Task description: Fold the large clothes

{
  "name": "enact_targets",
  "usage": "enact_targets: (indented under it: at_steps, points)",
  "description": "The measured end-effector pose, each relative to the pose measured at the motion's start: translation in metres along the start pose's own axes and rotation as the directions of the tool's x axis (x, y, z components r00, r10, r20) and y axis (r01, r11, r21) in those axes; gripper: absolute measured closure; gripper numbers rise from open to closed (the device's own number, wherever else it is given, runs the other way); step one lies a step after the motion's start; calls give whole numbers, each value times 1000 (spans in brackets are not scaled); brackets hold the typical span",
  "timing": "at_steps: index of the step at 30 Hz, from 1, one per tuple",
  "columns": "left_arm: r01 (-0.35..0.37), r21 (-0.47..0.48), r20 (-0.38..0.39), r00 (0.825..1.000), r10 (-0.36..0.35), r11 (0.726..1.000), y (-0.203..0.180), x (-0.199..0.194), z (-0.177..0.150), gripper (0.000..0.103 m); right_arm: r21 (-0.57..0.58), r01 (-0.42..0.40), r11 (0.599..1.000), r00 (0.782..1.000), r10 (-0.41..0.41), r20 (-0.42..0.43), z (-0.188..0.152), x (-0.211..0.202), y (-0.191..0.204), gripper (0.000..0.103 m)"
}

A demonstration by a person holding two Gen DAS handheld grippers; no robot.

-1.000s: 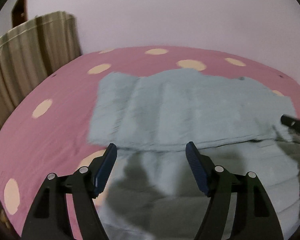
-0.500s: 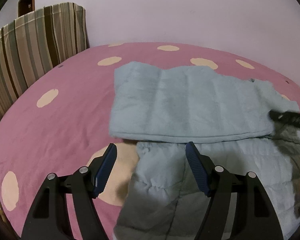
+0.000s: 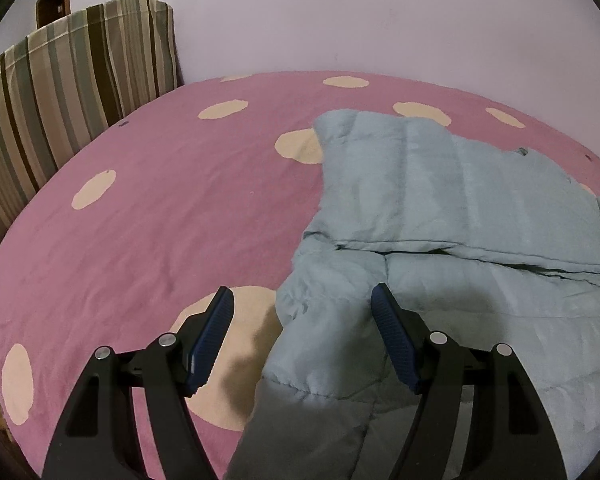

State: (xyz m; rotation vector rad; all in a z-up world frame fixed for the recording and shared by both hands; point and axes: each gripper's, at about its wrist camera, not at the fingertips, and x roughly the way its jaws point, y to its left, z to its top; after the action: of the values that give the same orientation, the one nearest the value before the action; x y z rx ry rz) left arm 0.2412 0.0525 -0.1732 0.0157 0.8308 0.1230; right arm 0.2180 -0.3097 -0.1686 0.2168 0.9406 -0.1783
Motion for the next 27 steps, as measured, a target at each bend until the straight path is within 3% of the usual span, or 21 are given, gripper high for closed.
enact_targets:
  at_steps: [4, 6, 8, 11, 14, 20, 22, 23, 27]
  points:
    - [9, -6, -21, 1000, -10, 1000, -1, 3, 2, 33, -10, -14, 1000, 1000, 14, -22, -3, 9, -4, 94]
    - [43, -14, -23, 999, -43, 999, -2, -1, 8, 33, -11, -17, 1000, 1000, 17, -15, 1, 1, -2, 77]
    - [74, -8, 1, 997, -74, 997, -7, -8, 20, 33, -1, -25, 1000, 999, 25, 32, 6, -13, -3, 69]
    - [66, 39, 45, 997, -68, 997, -20, -9, 41, 33, -16, -36, 999, 997, 37, 69, 17, -24, 5, 69]
    - [64, 61, 63, 996, -68, 996, -34, 9, 63, 33, -33, -65, 997, 997, 67, 49, 25, -11, 18, 69]
    - [45, 44, -36, 998, -43, 998, -41, 55, 73, 33, -60, -17, 998, 1000, 16, -14, 19, 17, 22, 70]
    - [55, 41, -41, 998, -53, 998, -40, 56, 69, 33, -47, -13, 999, 999, 12, -32, 11, 17, 13, 79]
    - [54, 46, -39, 998, -52, 997, -40, 55, 67, 33, -46, -3, 999, 999, 1, -32, 7, 14, 8, 93]
    - [52, 39, -33, 998, -51, 998, -34, 51, 64, 33, -15, -16, 1000, 999, 16, -39, -3, 4, -10, 93]
